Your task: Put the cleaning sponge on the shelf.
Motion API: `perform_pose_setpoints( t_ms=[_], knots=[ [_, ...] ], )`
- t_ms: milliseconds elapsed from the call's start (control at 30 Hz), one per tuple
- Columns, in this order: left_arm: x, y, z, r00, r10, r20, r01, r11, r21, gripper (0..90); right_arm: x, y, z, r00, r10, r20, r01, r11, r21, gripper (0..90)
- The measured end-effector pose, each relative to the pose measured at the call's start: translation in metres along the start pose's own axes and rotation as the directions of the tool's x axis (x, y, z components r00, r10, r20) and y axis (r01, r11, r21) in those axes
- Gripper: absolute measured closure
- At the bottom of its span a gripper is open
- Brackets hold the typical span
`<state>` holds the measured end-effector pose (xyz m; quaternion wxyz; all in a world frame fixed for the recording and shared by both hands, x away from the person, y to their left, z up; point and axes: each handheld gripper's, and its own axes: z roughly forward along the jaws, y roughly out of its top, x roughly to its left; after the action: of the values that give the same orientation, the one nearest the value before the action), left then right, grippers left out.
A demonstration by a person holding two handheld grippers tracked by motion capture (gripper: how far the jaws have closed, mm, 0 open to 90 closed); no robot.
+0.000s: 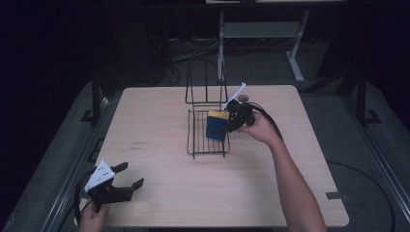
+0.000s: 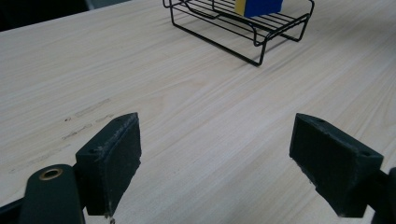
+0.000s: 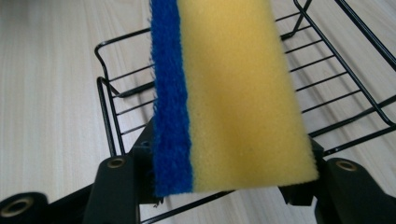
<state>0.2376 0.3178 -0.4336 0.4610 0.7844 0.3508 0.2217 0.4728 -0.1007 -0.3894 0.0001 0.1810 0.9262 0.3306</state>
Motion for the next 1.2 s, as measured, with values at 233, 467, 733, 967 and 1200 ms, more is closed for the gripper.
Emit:
perform_pose_setpoints(
  t_ms=[233,467,733,967,1200],
  knots=[
    [-0.0002,0.0001,0.0001,1.0000,0.000,-0.001,0.000,1.0000,0.000,16.2,-0.0001,-0.0007,-0.0017,1.0000,0.007,-0.001,-0.007,1.000,-0.004,42.5],
    [-0.0004,0.0002,0.0001,1.0000,0.000,-0.001,0.000,1.0000,0.000,16.2,0.0003,-0.0007,-0.0041,0.9999,0.010,-0.003,-0.010,1.000,-0.016,41.0],
    [-0.0006,0.0002,0.0002,1.0000,0.000,-0.001,0.000,1.0000,0.000,16.2,0.0008,-0.0024,-0.0050,1.0000,0.008,-0.002,-0.008,1.000,-0.022,37.3],
    [-0.0012,0.0004,0.0007,1.0000,0.002,0.001,-0.002,1.0000,0.000,16.2,0.0005,-0.0046,-0.0076,0.9999,0.009,-0.005,-0.009,1.000,-0.026,33.5],
    [-0.0011,0.0002,0.0008,1.0000,-0.002,-0.001,0.002,1.0000,-0.001,16.2,0.0016,-0.0064,-0.0085,0.9997,0.023,-0.006,-0.023,1.000,-0.020,29.5]
  ],
)
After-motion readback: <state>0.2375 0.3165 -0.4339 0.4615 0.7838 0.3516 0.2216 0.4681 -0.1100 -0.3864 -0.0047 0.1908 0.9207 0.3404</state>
